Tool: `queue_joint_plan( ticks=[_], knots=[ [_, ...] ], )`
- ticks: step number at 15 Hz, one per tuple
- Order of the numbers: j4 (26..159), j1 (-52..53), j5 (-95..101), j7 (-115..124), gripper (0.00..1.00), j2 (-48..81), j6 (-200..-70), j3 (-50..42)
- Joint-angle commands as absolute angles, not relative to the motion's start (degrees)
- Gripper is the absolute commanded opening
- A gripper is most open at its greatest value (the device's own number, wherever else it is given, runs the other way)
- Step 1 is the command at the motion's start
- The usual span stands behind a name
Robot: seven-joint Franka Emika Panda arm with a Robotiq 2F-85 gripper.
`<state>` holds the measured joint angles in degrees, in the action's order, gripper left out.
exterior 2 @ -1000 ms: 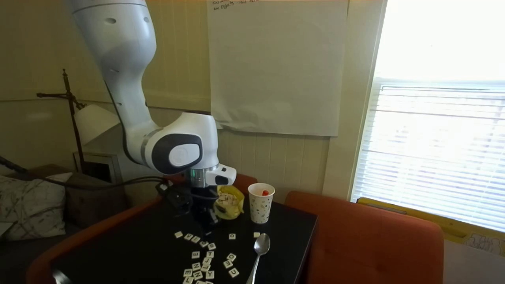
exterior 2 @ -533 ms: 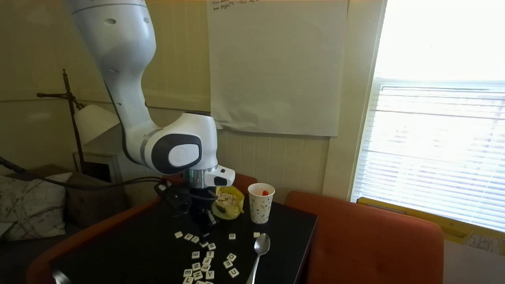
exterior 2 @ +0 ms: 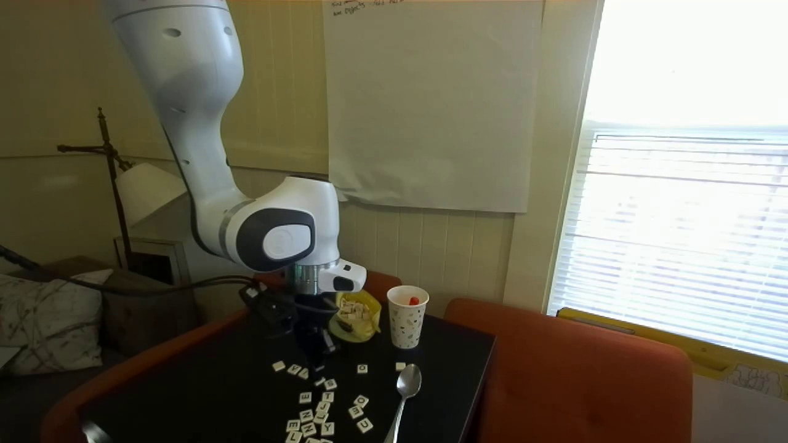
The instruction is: Pick up the object and align it with the other object in a straight line
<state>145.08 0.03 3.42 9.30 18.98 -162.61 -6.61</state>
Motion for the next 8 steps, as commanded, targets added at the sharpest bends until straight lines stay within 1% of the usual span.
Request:
queue_joint_plan(
  ticks=[1,8],
  knots=[
    [144.33,-0.69,2.32,7.68,0.01,19.28,-160.73,-5.96],
    [143.5,-1.52,1.88,5.42,0.01,20.55,-160.85,-4.72]
  ],
)
